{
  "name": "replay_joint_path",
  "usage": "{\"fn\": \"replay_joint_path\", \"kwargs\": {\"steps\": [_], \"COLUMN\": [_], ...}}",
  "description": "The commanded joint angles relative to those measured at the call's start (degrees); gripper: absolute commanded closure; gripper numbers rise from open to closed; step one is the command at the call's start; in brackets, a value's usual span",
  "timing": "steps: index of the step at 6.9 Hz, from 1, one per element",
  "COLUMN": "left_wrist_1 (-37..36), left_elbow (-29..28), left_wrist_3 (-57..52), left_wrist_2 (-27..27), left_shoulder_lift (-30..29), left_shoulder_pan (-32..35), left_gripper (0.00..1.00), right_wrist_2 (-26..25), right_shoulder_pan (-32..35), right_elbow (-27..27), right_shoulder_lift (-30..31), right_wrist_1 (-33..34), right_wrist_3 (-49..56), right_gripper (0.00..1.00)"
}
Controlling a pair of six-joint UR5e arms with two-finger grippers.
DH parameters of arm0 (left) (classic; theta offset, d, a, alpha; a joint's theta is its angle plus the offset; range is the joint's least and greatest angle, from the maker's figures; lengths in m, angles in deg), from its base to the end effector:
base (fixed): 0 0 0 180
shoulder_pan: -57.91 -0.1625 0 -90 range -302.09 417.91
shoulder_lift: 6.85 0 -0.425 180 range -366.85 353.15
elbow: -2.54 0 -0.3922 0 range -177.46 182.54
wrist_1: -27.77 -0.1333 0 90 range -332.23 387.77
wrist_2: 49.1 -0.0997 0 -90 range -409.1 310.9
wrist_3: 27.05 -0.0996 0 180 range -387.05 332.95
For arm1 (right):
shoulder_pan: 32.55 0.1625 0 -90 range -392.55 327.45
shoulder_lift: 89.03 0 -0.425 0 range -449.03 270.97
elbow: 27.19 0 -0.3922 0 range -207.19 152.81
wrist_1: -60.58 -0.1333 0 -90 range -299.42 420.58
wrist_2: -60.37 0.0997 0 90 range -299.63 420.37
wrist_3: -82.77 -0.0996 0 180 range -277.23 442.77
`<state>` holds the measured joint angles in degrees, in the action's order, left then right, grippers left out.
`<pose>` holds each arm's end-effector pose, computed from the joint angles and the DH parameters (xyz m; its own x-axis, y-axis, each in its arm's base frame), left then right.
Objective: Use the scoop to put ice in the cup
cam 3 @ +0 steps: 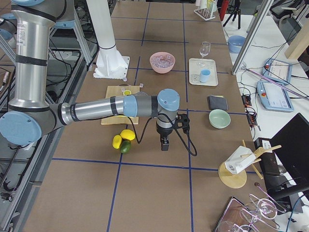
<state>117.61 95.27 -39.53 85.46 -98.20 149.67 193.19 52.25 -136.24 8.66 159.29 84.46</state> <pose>-0.0789 -0.5034 0.6235 0.7034 0.2409 -0.6687 -0.1243 0.9680 0.2180 0.0263 -0.4348 0.5748 0.7246 -0.1271 0.6773 0.1120 0.9915 0.0662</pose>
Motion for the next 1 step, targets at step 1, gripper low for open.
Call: {"fn": "replay_joint_path", "kwargs": {"steps": [1], "left_wrist_1": [-0.01], "left_elbow": [-0.17], "left_wrist_3": [0.00], "left_wrist_2": [0.00], "left_shoulder_lift": [0.03], "left_shoulder_pan": [0.00], "left_gripper": [0.00], "right_wrist_2": [0.08], "right_shoulder_pan": [-0.16], "right_elbow": [-0.03], "right_shoulder_lift": [-0.04], "right_wrist_1": [-0.01], "right_wrist_3": [-0.19], "right_gripper": [0.00]}}
